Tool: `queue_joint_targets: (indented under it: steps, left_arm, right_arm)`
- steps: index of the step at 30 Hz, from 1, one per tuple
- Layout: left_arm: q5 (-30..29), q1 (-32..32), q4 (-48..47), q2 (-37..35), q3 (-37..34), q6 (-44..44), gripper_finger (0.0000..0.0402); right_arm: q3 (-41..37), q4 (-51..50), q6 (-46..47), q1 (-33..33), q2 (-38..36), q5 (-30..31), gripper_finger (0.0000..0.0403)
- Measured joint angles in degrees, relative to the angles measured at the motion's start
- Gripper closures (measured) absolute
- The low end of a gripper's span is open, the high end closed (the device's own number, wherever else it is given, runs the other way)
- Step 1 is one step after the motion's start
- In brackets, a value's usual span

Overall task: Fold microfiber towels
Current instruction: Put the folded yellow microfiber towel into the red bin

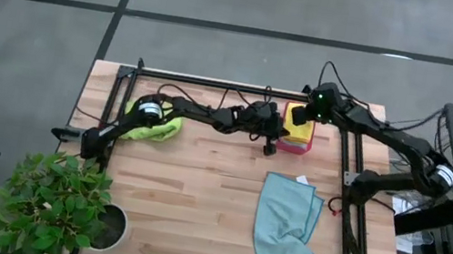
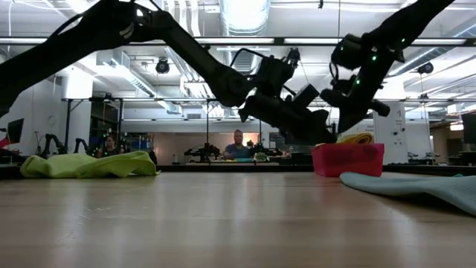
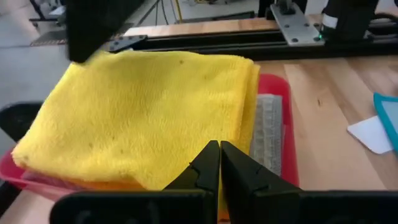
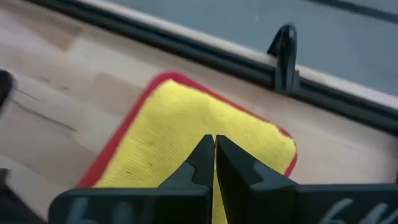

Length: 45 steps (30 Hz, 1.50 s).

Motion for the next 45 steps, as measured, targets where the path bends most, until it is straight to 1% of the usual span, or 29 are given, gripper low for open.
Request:
queue_joint_targets:
  steps: [3, 13, 16, 19, 22, 27, 30, 33, 38, 45]
  left_arm:
    - [-0.12, 0.11, 0.21, 0.00, -0.02, -2.32, 0.0402]
    - [-0.26, 0.05, -3.44, -0.17, -0.09, -4.01, 0.0401]
    - [-0.26, 0.07, -3.58, -0.17, -0.07, -4.01, 0.0401]
    - [-0.28, 0.07, -3.47, -0.17, -0.07, -4.01, 0.0401]
    - [-0.31, 0.07, -3.71, -0.17, -0.07, -4.01, 0.0401]
    - [-0.35, 0.05, -3.87, -0.17, -0.07, -4.01, 0.0401]
    - [-0.37, 0.05, -4.04, -0.17, -0.07, -4.01, 0.0401]
    - [-0.39, 0.02, -4.05, -0.17, -0.07, -4.01, 0.0401]
    - [-0.42, 0.00, -4.06, -0.17, -0.09, -3.99, 0.0401]
    - [-0.40, 0.00, -4.07, -0.17, -0.11, -3.96, 0.0401]
  right_arm:
    - [0.00, 0.54, 0.20, -0.07, 2.65, 0.05, 0.0394]
    - [-0.02, 6.80, -0.49, -0.07, 12.86, 0.29, 0.0394]
    - [-0.02, 7.34, -0.70, -0.07, 14.29, 0.78, 0.0394]
    - [0.45, 5.97, -0.70, -0.06, 13.20, 0.92, 0.0394]
    - [1.97, 2.44, -0.71, -0.03, 10.13, 0.96, 0.0394]
    - [4.61, -7.75, -1.05, 1.51, 3.41, 0.87, 0.0394]
    - [5.44, -13.40, -0.26, 3.16, -0.51, -2.36, 0.0394]
    - [4.52, -15.88, 1.79, 5.06, -3.08, -6.56, 0.0394]
    - [1.00, -15.94, 5.23, 7.75, -3.52, -7.50, 0.0394]
    - [-3.27, -14.71, 6.54, 8.34, -0.28, -5.97, 0.0394]
